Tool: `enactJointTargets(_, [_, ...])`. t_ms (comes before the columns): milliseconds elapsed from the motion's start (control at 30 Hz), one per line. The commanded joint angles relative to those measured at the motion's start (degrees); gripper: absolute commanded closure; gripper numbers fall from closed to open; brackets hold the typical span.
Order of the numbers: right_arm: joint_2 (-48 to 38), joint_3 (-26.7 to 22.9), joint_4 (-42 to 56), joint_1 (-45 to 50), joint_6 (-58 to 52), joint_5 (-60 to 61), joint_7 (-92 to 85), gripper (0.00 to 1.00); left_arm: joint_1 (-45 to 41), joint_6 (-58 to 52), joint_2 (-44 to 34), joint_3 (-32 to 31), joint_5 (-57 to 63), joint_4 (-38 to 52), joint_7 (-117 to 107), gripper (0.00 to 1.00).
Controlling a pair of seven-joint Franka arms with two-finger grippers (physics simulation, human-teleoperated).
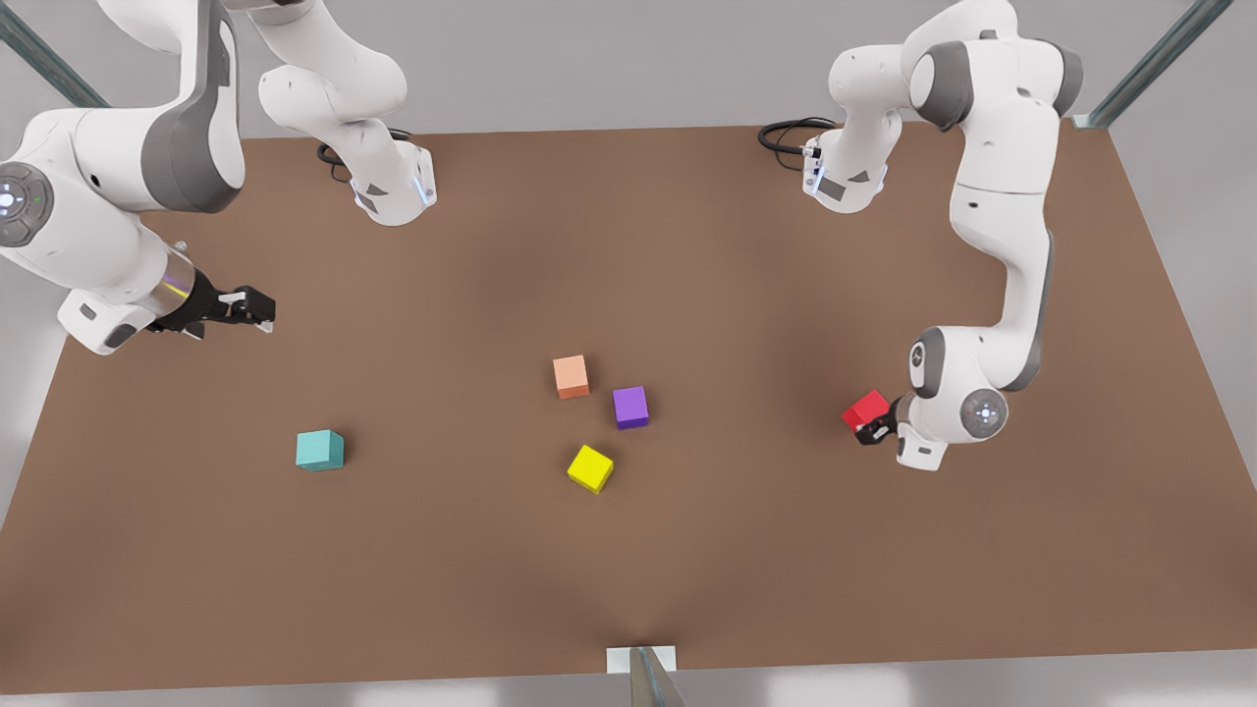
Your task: Pick up red wooden cube and pass to hand red wooden cube and place in blue wooden cube
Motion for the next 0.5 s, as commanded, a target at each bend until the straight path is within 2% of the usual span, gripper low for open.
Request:
enactJointTargets(0, [-0.1, -0.1, 0.0, 0.1, 0.0, 0.0, -0.2, 0.0, 0.1, 4.3, 0.0, 0.0, 0.0, -0.9, -10.3, 0.0])
enactJointTargets(467, [-0.1, -0.1, -0.2, 0.1, 0.2, 0.1, -0.2, 0.0, -0.3, 7.0, 1.1, 0.0, 0.0, -3.4, -10.3, 0.0])
